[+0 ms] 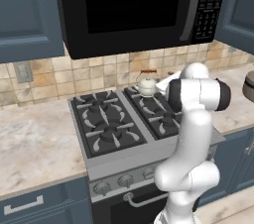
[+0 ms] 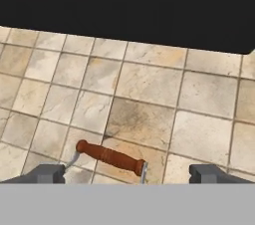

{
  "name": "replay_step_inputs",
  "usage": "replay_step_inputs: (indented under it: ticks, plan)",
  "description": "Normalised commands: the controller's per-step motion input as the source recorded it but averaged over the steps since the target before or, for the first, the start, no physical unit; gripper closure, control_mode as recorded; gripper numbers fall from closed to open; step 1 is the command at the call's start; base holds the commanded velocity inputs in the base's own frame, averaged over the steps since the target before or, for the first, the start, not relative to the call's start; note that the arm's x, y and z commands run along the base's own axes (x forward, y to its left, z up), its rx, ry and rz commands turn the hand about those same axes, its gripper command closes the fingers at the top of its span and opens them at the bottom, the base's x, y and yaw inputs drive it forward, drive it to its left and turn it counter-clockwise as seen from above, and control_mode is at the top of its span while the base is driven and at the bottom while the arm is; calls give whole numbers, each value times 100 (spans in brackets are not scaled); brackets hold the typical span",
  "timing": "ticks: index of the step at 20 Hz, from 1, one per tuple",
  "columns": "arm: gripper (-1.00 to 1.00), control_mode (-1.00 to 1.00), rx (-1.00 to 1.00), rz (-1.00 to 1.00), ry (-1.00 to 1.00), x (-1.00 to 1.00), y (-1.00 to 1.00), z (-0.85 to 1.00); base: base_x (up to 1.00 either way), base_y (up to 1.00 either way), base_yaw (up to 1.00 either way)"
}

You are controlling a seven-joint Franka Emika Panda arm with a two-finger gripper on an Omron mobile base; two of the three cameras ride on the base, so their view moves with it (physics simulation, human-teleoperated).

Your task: Pick the kettle from the cabinet and place it on a stove burner. Then pick the pot from the counter and place it on another stove burner. Finally, turn both burners on.

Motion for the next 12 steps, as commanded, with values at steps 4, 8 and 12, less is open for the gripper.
replay_step_inputs:
  ticks: [4, 8, 12]
  plan:
    - [-100, -100, -1, 1, -7, -58, 0, 29, 0, 0, 0]
    - [-100, -100, -3, 0, -9, -60, 0, 34, 0, 0, 0]
    - [-100, -100, -5, 0, -10, -58, 0, 41, 0, 0, 0]
